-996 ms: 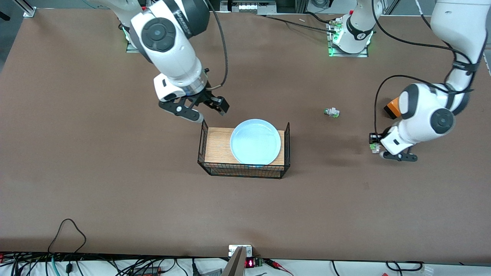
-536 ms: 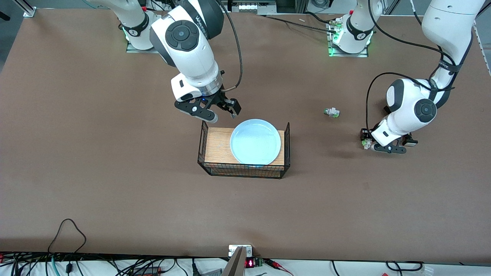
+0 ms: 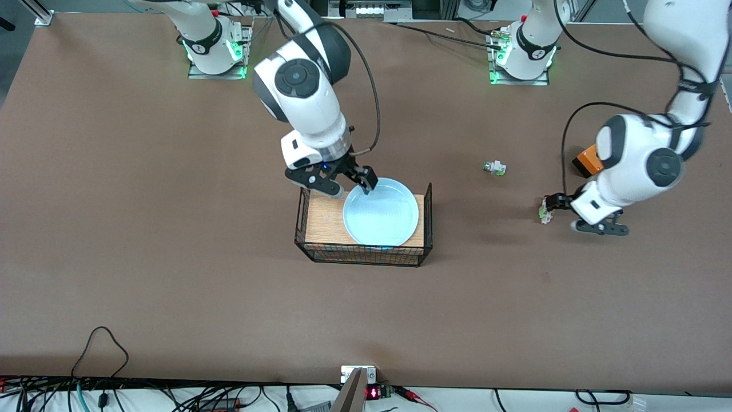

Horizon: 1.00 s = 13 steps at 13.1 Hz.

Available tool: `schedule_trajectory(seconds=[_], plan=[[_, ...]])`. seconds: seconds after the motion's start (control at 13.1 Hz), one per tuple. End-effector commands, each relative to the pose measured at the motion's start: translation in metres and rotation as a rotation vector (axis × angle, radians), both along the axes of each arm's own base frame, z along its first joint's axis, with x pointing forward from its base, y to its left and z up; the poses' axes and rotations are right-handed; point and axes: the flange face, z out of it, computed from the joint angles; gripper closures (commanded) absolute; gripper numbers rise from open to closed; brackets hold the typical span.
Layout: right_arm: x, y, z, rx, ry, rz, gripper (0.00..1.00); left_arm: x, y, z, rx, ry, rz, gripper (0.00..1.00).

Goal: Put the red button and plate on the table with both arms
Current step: 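Lower the button onto the table while the right gripper reaches the plate, then grasp the plate rim with the right gripper while the left gripper withdraws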

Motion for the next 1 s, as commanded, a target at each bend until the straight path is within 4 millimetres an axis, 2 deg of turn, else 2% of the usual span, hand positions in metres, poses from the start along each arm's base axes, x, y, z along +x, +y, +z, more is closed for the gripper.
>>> schedule_trajectory(seconds=[0.0, 0.23, 0.54, 0.77, 0.92], plan=[[0.006, 0.007, -0.020, -0.035, -0.021, 0.006, 0.00, 0.035, 0.006, 0.073, -0.012, 0.036, 0.004, 0.00], [0.008, 0.006, -0.040, -0.086, -0.044, 0.039, 0.00, 0.055, 0.009, 0.148, -0.008, 0.025, 0.011, 0.00], [0.009, 0.007, -0.044, -0.085, -0.044, 0.032, 0.19, 0.063, 0.010, 0.220, -0.004, -0.036, 0.043, 0.00], [0.009, 0.007, -0.045, -0.077, -0.037, 0.017, 0.37, 0.050, -0.003, 0.252, 0.016, 0.007, 0.182, 0.00], [0.009, 0.007, -0.046, -0.069, -0.027, -0.042, 0.46, 0.050, -0.006, 0.253, 0.023, 0.003, 0.183, 0.00]])
